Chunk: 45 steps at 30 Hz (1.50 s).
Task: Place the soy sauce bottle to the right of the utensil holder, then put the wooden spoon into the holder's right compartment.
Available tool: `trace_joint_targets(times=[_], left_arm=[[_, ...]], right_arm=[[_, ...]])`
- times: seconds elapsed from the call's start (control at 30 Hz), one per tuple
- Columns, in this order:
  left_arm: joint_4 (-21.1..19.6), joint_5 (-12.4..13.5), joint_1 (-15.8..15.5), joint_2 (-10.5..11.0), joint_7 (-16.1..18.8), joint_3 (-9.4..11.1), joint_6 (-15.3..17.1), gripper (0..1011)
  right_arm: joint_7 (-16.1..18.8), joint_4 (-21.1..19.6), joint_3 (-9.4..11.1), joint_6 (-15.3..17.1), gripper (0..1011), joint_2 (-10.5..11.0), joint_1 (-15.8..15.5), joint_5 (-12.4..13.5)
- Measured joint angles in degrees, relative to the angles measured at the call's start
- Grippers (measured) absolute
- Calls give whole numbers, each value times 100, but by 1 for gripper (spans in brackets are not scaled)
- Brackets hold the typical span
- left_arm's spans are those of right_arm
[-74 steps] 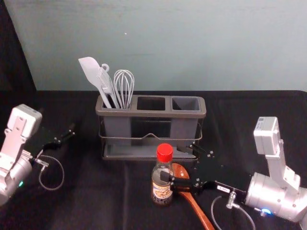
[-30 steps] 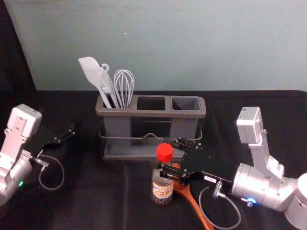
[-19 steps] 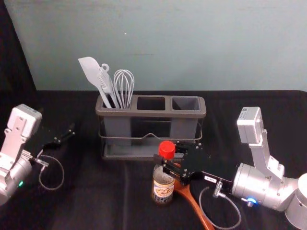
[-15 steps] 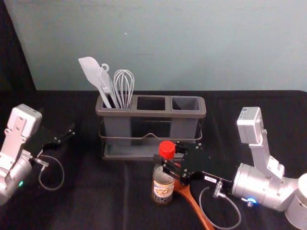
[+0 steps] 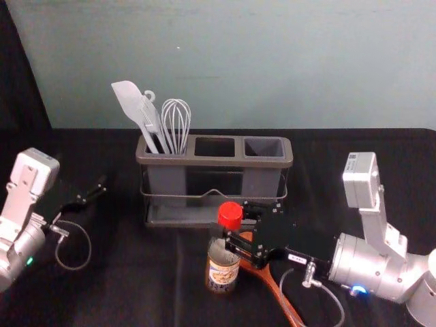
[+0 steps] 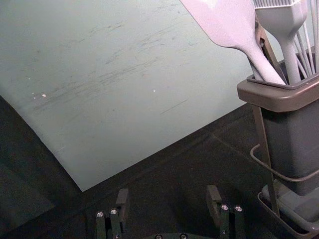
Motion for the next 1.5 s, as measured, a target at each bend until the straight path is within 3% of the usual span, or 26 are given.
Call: trace_joint_targets(times=[0.13, 0.33, 0.5, 0.83, 1.2, 1.5], left_arm=[[0, 0, 0, 0, 0, 0, 0, 1011], [0, 0, 0, 0, 0, 0, 0, 1011], [0, 0, 0, 0, 0, 0, 0, 1011], [0, 0, 0, 0, 0, 0, 0, 1012], [0, 0, 0, 0, 0, 0, 0, 1012], [0, 0, 0, 0, 0, 0, 0, 1011]], right_arm=[[-106, -236, 36, 97, 382, 122, -113, 7], [-366, -714, 269, 215, 382, 452, -519, 118], [-595, -1083, 738, 163, 382, 860, -1114, 318], [-716, -1342, 1597, -258, 382, 1247, -2007, 590], [-767, -1312, 2283, -356, 382, 1379, -2505, 751], [-807, -1203, 2496, -312, 382, 1284, -2566, 760]])
